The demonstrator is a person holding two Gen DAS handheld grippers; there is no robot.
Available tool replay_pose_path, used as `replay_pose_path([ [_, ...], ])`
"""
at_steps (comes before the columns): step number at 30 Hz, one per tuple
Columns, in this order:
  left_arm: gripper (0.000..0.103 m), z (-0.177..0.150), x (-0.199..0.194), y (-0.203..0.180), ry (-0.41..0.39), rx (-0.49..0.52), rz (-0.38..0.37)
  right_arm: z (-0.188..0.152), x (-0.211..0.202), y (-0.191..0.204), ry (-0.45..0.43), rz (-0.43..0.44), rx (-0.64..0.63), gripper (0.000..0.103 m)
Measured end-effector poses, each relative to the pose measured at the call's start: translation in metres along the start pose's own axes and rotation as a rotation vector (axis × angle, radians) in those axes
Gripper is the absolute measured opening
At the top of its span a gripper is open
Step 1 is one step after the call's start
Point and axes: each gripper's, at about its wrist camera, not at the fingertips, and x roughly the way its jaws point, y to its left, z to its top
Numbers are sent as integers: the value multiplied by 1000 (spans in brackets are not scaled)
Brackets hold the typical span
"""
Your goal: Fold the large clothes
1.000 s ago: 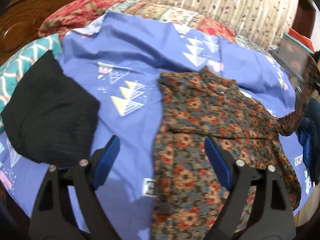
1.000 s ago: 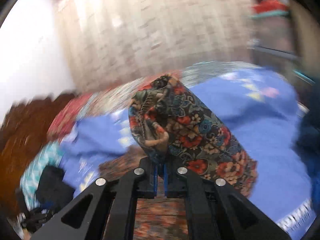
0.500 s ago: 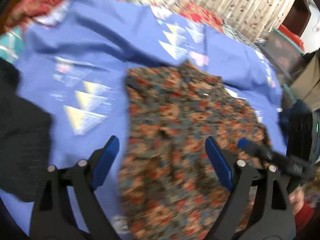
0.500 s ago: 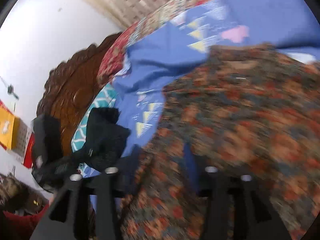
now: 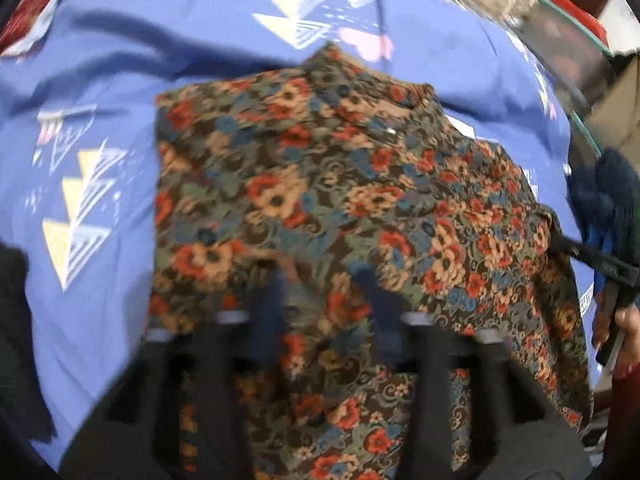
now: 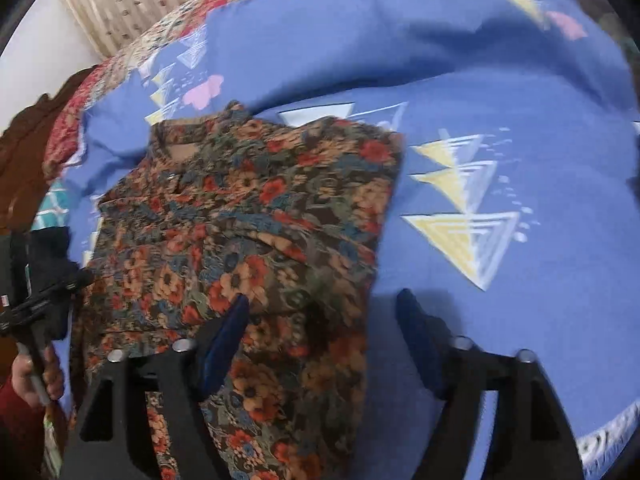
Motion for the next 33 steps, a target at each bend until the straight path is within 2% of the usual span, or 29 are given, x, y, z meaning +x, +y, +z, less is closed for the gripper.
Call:
replay_pose_path([
  [1,7,7,-2,-2,-3,1,-24,0,-5,0,-25,-7,5,32],
  [3,5,22,-12,-7,-36,16,-30,-2,-24,1,-110,-25,11,30],
  [5,3,38,-35,-12,-101,21,-73,-14,-54,-4,-233,-35,16,29],
  [7,3,48,-70,-16,-213,16,-146,-33,-78,-12,-334,-33,18,29],
  [8,3,48,-93,-18,-293,30,-174,-50,-88,-15,-378,-62,8,29],
  [10,4,35,-130,-18,-428,69,-179,-75,-90,-20,-369,-126,-7,31],
  [11,4,28,-134,-17,-444,79,-165,-84,-87,-22,-344,-136,-8,32],
  [12,10,19,-133,-14,-436,84,-146,-97,-83,-27,-296,-135,1,36],
  [13,24,9,-125,-9,-403,86,-126,-107,-80,-32,-252,-123,15,39],
  [15,48,-14,-92,7,-275,58,-76,-112,-81,-35,-227,-124,20,41],
  [16,49,-25,-70,20,-183,7,-45,-108,-83,-32,-234,-132,11,44],
  [17,49,-32,-57,32,-126,-41,-48,-100,-85,-26,-246,-133,-12,47],
  [20,49,-40,-43,60,-82,-187,-77,-70,-84,4,-268,-145,-117,70],
  [22,51,-36,-41,74,-84,-273,-126,-46,-73,33,-261,-124,-250,88],
  [25,63,-21,-38,74,-70,-342,-196,-17,-46,60,-201,-153,-409,94],
  [27,63,-16,-35,64,-58,-330,-220,-2,-21,66,-129,-199,-484,94],
  [29,63,-8,-28,52,-37,-307,-233,6,1,61,-34,-223,-505,94],
  [30,63,-5,-23,46,-31,-289,-233,8,10,55,34,-201,-487,93],
  [31,45,-2,-21,43,-26,-267,-237,7,11,52,53,-164,-475,76],
  [32,29,2,-15,35,-11,-222,-230,4,6,52,32,-170,-481,59],
  [33,8,6,-12,31,-3,-207,-223,0,-1,52,-5,-206,-483,35],
])
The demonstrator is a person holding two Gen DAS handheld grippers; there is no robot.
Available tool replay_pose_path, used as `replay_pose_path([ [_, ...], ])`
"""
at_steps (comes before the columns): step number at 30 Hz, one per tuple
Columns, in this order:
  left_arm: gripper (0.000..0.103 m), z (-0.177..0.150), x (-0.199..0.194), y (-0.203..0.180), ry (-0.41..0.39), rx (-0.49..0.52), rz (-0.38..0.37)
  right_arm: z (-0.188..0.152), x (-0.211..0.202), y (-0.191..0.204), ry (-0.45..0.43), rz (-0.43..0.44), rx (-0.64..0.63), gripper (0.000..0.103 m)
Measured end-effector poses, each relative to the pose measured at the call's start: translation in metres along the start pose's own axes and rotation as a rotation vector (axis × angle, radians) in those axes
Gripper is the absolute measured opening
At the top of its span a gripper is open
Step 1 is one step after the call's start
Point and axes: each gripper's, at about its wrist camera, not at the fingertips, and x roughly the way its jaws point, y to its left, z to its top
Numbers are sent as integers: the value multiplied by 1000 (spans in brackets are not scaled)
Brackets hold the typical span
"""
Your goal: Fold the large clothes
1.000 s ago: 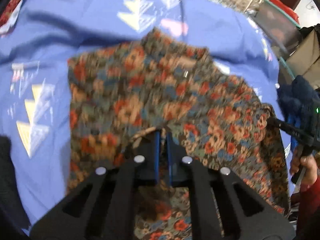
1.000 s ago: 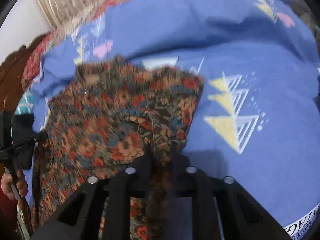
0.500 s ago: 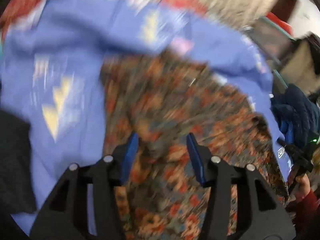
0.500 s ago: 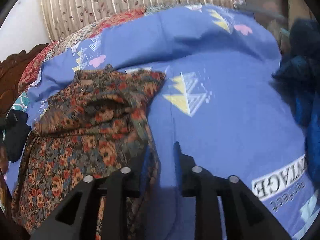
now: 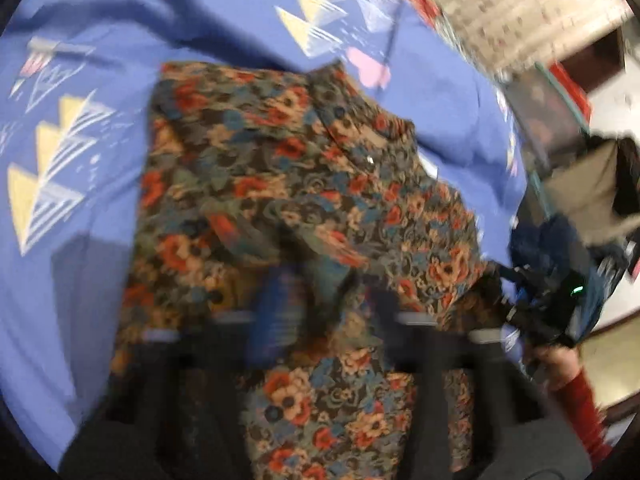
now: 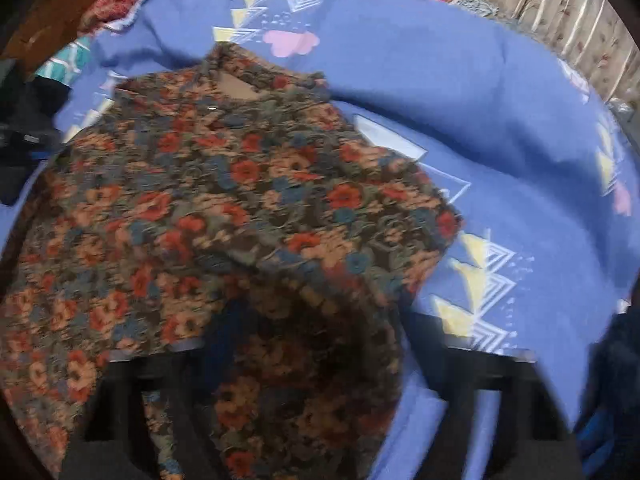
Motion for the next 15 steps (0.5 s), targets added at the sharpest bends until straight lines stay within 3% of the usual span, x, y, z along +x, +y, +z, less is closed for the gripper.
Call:
replay_pose_path([
  [1,8,3,-4,-4,-11,8,-27,-6,-11,-2,-31,-9,20,29],
  [3,8,5,-27,-10,-78,39,-63,-25,-34,-2,-86,8,46,27],
  [6,8,-3,-50,-13,-147,104,-35,-61,-39,8,-50,-19,17,26],
  [7,8,-7,-48,-10,-134,113,-10,-76,-33,11,-13,-29,6,26],
  [10,11,-28,-17,14,7,92,80,-102,-16,6,88,-54,6,28],
  [12,14,-36,-7,30,66,30,69,-104,-25,-16,65,28,139,30],
  [14,21,-33,-12,39,42,-34,22,-91,-40,-47,-16,140,308,38],
  [15,27,-27,-16,41,16,-60,13,-82,-44,-60,-46,201,376,60],
])
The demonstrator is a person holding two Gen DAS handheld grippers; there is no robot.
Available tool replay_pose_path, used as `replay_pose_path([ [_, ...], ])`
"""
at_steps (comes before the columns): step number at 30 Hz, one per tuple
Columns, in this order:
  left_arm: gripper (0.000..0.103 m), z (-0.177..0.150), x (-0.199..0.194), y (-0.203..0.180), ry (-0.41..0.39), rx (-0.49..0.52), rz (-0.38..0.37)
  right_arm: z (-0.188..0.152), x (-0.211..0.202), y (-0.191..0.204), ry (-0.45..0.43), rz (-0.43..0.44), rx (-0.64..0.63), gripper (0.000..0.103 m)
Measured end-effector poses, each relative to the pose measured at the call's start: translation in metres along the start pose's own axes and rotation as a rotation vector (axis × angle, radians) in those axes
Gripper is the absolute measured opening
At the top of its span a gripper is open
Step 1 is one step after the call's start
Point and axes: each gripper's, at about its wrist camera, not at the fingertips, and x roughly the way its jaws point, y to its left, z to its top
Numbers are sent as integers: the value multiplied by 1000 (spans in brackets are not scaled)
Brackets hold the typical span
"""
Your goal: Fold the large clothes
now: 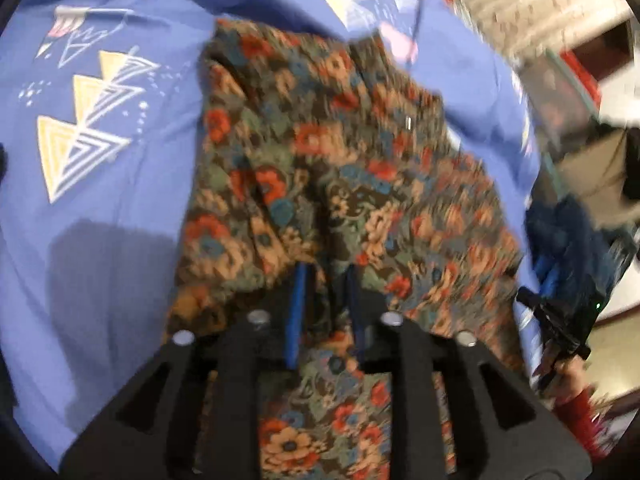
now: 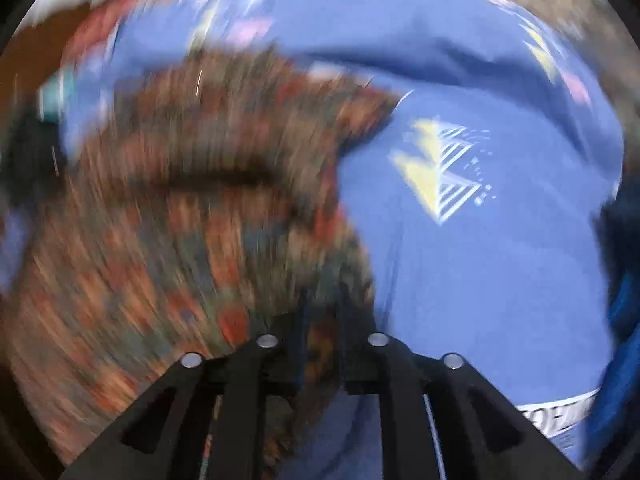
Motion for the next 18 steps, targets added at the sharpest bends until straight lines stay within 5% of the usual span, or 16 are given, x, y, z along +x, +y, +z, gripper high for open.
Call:
replay_pose_path([
  [1,32,7,-3,-1,-24,-13,7,15,-3,-9,-28,65,74,84],
  [3,36,19,0,-7,-31,-14,2,41,4,-22,-61,208,219,105],
  [6,37,36,21,-24,4,26,21,75,43,-34,-2,349,400,106],
  [9,37,45,38,-39,3,84,53,89,101,-32,176,254,445,106],
  [10,37,47,38,-45,-9,103,69,89,111,-30,212,192,427,85],
  [11,37,48,36,-48,-25,108,61,91,109,-26,182,143,381,56],
  [12,37,48,32,-51,-48,114,43,92,102,-25,142,108,359,37],
  [14,37,45,19,-56,-137,158,36,96,83,-16,22,-52,242,35],
  [16,37,42,22,-57,-166,200,115,95,88,-11,-21,-242,151,34],
  [18,37,40,49,-44,-91,190,224,88,100,-24,-8,-221,202,37],
])
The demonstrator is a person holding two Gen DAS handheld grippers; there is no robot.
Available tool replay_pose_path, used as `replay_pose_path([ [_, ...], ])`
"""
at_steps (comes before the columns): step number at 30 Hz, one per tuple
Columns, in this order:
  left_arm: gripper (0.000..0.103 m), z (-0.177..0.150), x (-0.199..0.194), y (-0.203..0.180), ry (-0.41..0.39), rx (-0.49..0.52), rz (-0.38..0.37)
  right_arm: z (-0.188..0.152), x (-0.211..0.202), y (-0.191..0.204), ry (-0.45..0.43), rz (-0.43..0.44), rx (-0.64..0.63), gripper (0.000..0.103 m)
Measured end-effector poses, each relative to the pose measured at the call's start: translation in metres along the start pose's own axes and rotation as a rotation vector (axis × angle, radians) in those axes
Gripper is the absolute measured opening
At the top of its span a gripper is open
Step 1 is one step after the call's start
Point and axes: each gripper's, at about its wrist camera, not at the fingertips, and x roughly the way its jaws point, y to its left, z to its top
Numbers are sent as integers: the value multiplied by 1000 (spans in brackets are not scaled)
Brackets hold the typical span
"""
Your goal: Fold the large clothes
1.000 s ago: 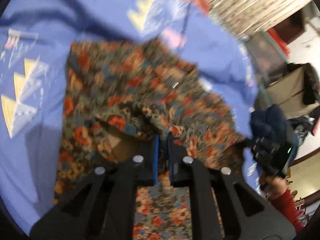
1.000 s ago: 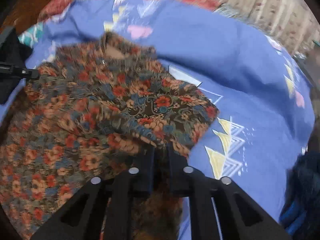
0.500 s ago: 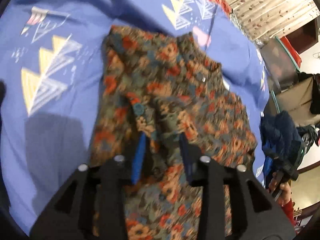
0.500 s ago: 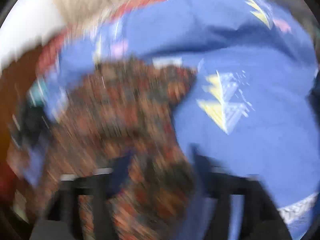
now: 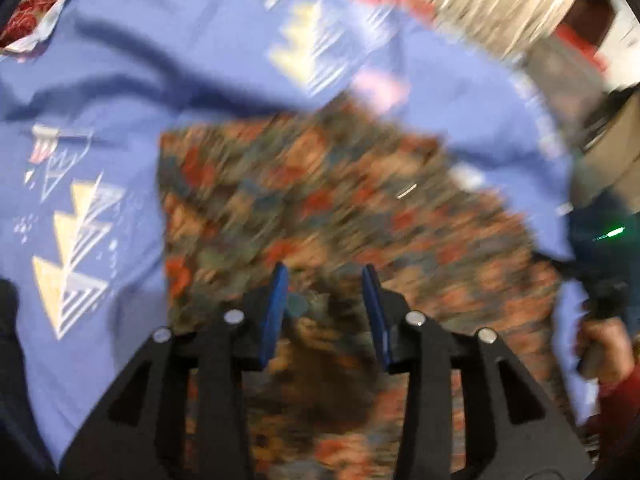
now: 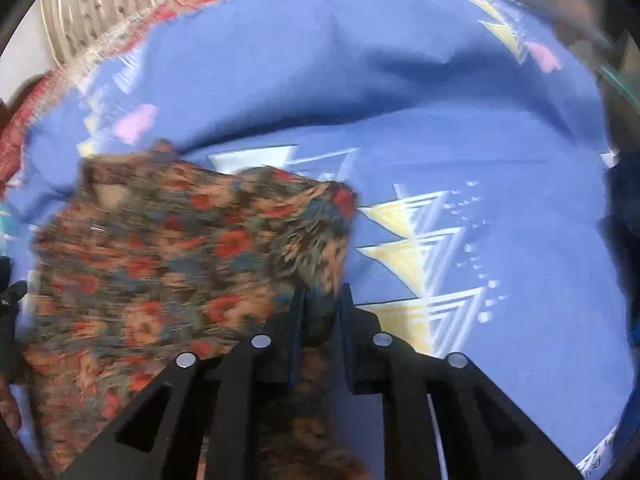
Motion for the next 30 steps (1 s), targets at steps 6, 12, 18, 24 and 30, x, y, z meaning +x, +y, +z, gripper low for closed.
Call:
replay_pose_path([
  [6,37,-23,-27,37,18,-136,-57,-24,-40,-51,-50,263,274,61],
  [12,54,-83,-118,70,-9,-112,-91,-135,-135,-66,-5,421,200,63],
  [18,62,-183,-164,90,113,-151,-125,-260,-207,-45,21,367,-30,80],
  [24,62,-264,-183,76,205,-133,-159,-305,-194,-32,76,324,-41,57],
  [30,37,-286,-195,61,163,-79,-144,-265,-225,-109,-85,179,252,32],
])
